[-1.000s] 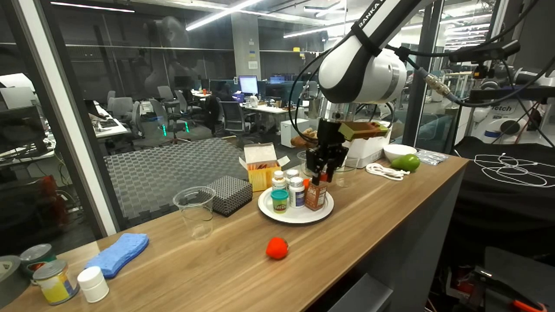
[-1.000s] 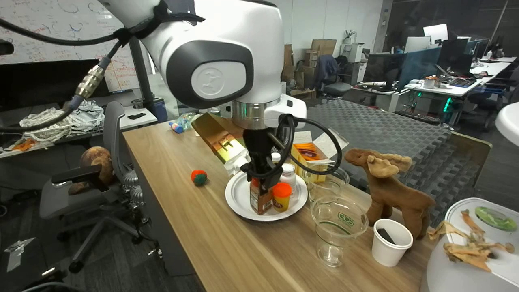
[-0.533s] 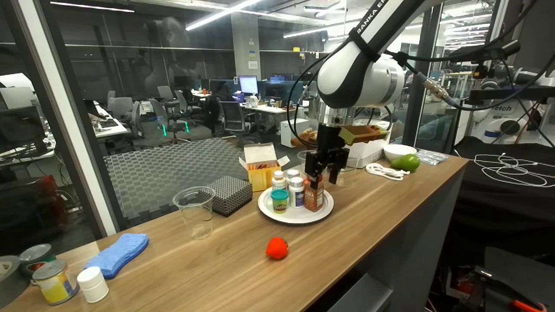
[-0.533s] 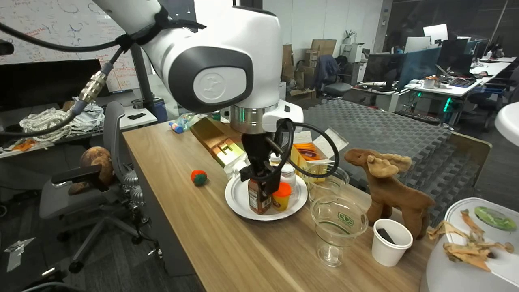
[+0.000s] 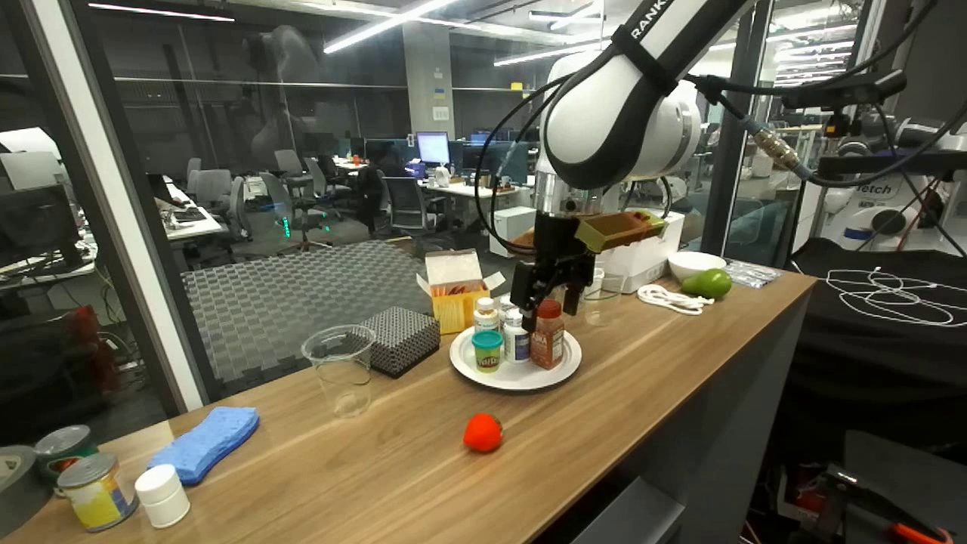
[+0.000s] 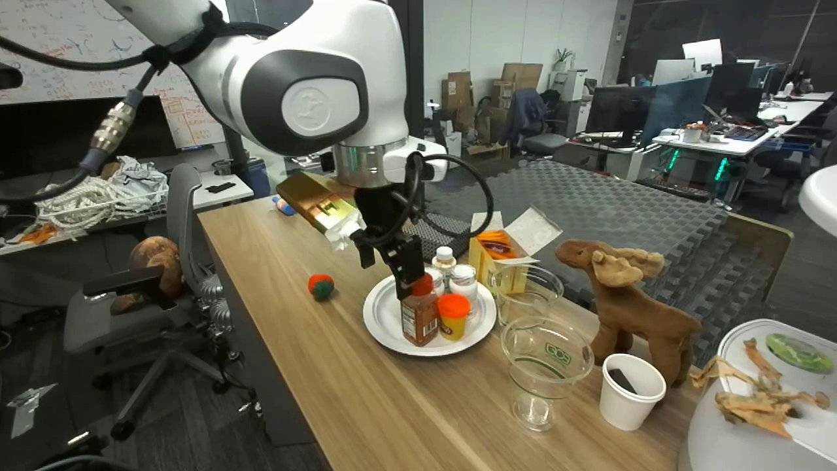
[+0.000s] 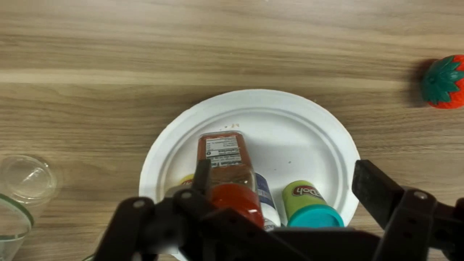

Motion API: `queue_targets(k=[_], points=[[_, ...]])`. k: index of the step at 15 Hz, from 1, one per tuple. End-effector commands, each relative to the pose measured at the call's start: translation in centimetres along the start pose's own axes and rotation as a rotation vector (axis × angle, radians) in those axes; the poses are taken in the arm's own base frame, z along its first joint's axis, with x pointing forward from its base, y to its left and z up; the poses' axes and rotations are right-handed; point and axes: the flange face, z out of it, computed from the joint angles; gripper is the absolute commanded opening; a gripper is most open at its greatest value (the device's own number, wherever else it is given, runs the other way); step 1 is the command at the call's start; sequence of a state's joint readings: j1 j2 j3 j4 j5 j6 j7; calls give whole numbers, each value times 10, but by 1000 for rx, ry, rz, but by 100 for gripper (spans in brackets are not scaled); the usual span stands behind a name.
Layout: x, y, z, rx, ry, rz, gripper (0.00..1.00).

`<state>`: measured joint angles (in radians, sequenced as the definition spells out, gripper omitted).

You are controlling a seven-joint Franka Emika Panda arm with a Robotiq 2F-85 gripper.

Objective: Organize all the containers on the white plate

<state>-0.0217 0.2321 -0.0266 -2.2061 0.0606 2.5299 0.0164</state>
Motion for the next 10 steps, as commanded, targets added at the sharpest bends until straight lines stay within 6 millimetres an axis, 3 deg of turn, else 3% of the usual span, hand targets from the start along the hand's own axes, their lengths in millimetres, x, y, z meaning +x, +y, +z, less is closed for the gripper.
queue_targets(k=[1,2,4,7,9,10], points=[[-33,-27,-22,-28,70,46,100],[-56,-64,-2,-27,80,49,100],[-77,-85,7,-33,70,56,100],[-100,-118,34,-13,-9,35,100],[-107,-130,46,-14,-20,18,100],[-91,-107,30,-11,-4,28,100]])
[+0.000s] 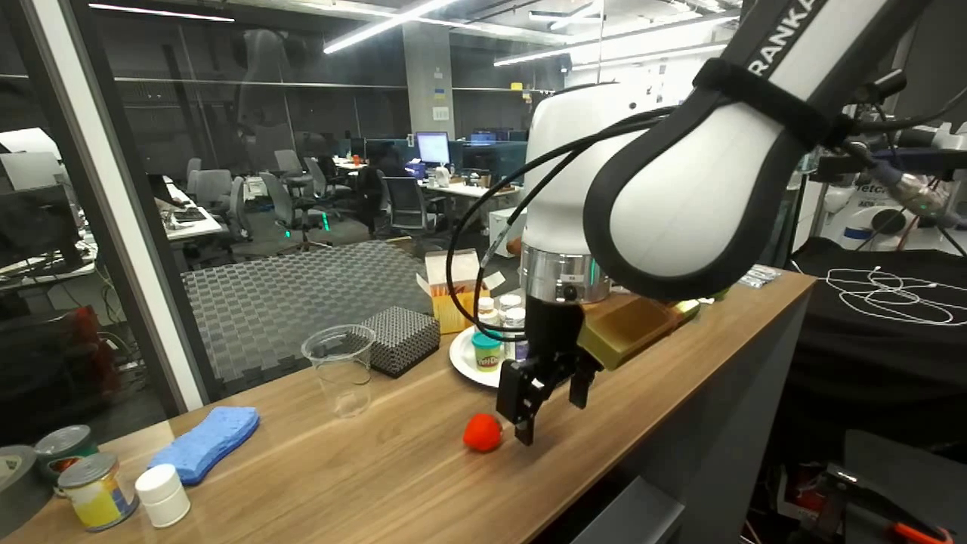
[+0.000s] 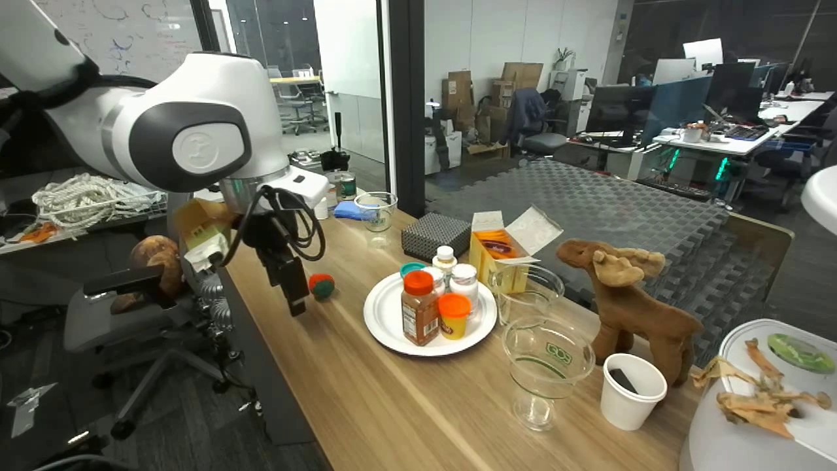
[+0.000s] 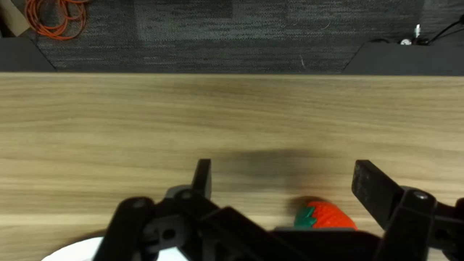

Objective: Organize all the containers on the white plate

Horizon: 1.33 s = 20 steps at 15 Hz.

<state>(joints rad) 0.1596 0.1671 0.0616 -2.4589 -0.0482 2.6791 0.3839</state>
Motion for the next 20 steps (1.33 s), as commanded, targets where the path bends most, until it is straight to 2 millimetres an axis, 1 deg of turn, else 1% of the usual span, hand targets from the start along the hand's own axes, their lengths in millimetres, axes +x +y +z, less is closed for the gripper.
queue_targets(k=[1,3,4,6,9,14,17,20], points=[[15,20,-17,23,35,21,100],[26,27,-29,46,53,16,100],[31,31,-31,57,60,4,100],[42,42,-28,81,57,-17,100],[40,35,-17,126,10,-68,100],[29,12,2,137,-41,-171,100],[25,-2,13,134,-44,-217,100],[25,-11,20,125,-26,-253,100]])
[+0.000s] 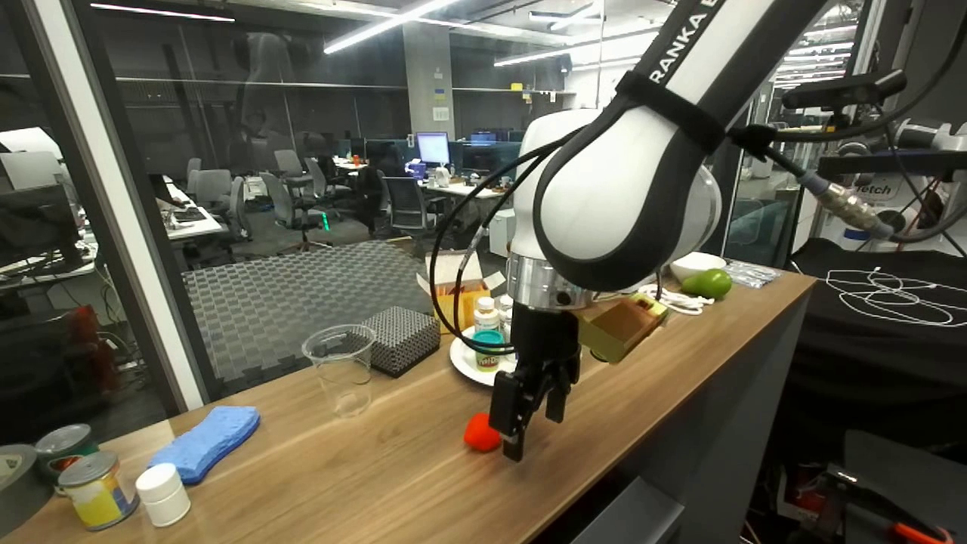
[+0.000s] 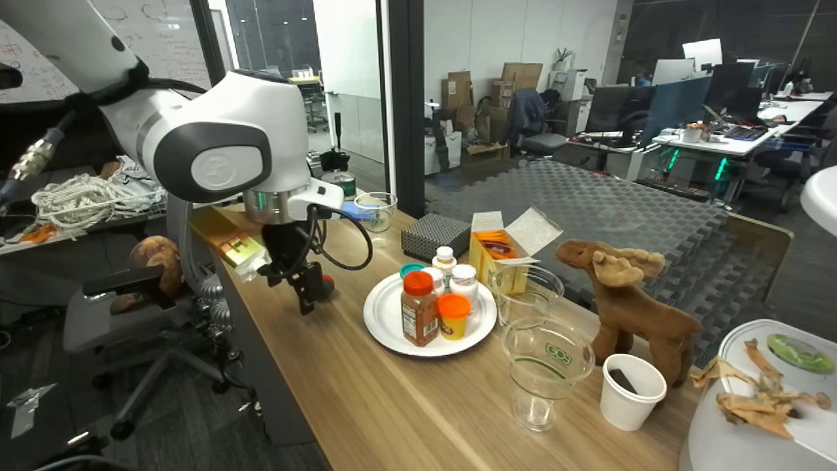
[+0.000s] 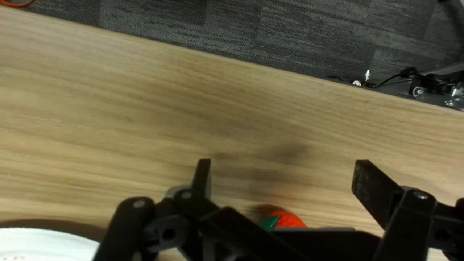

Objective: Organize all the containers on the white plate

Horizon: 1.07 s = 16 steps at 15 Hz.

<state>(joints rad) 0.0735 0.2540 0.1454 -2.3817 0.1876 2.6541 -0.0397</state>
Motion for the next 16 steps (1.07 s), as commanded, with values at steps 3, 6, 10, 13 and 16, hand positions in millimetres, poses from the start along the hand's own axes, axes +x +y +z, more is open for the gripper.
queue_targets(k=[3,6,10,13,16], points=[[13,-12,9,-20,51,-87,100],[20,-16,16,-44,93,-127,100],[27,-22,24,-56,154,-178,100],[31,-22,25,-59,196,-193,100],[34,-20,22,-60,218,-195,75]])
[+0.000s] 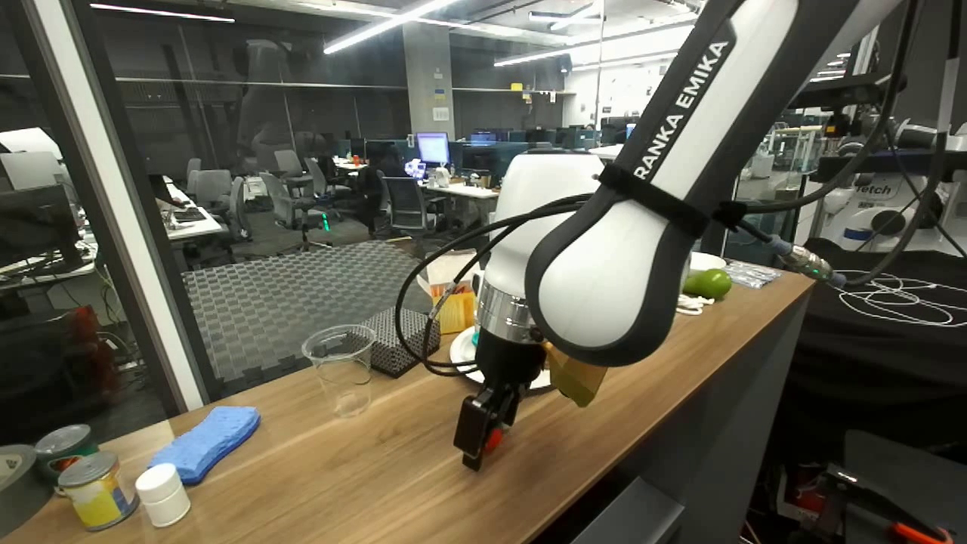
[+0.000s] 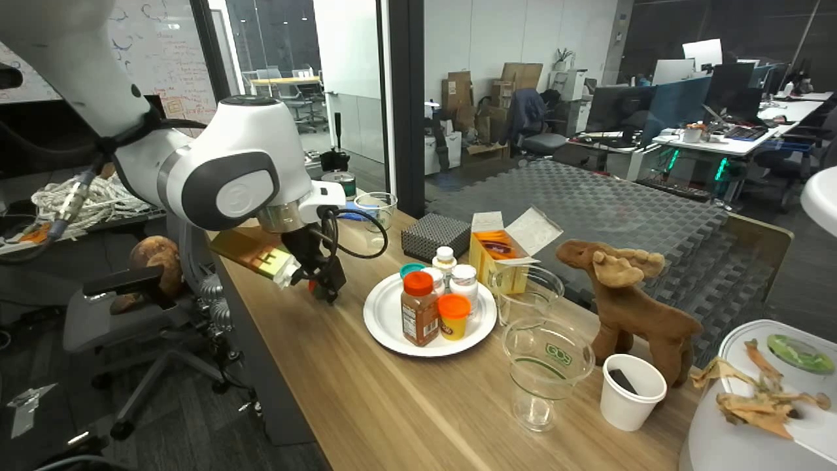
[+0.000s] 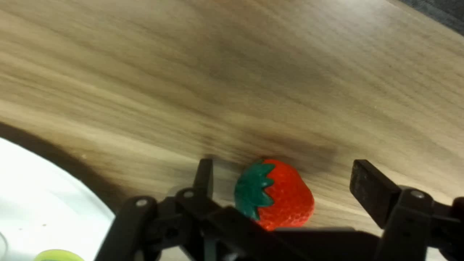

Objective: Organize all the containers on the white plate

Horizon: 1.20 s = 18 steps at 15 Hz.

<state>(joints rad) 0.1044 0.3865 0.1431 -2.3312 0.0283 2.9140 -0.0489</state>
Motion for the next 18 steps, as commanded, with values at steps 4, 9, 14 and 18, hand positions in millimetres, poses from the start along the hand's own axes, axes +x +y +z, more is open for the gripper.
queue_targets(k=[4,9,14,18], points=[[11,2,-12,-20,70,-26,42],[10,1,-23,-28,84,-32,29],[22,-3,-62,-88,201,-57,29],[32,38,-93,-185,232,-21,29]])
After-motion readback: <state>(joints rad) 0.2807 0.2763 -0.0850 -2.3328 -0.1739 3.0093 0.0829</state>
